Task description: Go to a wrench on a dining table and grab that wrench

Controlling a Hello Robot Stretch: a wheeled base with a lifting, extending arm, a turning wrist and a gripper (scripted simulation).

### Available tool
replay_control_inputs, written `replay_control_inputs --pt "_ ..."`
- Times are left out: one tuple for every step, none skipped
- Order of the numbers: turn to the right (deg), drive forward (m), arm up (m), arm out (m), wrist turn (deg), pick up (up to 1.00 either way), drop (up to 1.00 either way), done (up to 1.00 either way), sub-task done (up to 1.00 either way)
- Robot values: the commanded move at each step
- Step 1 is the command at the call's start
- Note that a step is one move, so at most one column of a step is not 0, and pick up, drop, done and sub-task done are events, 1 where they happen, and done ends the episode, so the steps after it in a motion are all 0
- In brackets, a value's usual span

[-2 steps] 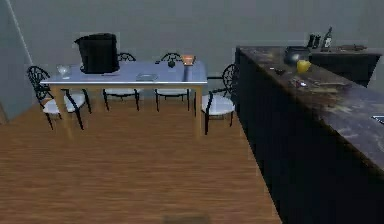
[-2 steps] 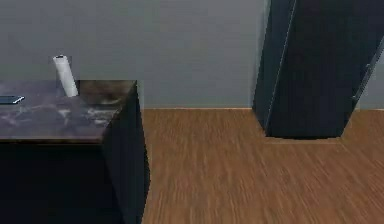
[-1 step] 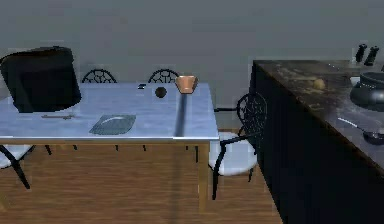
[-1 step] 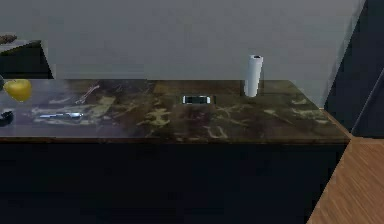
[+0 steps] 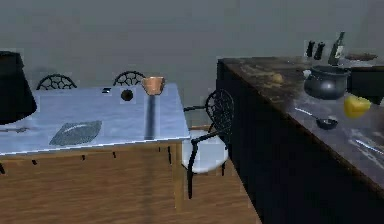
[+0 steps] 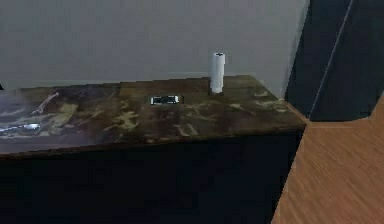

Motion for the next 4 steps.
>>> replay_control_inputs --pt "0.0 0.25 0.0 0.0 0.0 0.0 0.0 0.0 0.0" --pt "-45.0 0.0 0.0 0.0 0.0 0.0 0.0 0.0 0.0" --pt "-27.0 0.0 0.0 0.0 0.0 0.0 0.0 0.0 0.0" --pt "0.0 0.3 0.0 0.0 0.0 0.0 0.0 0.0 0.0"
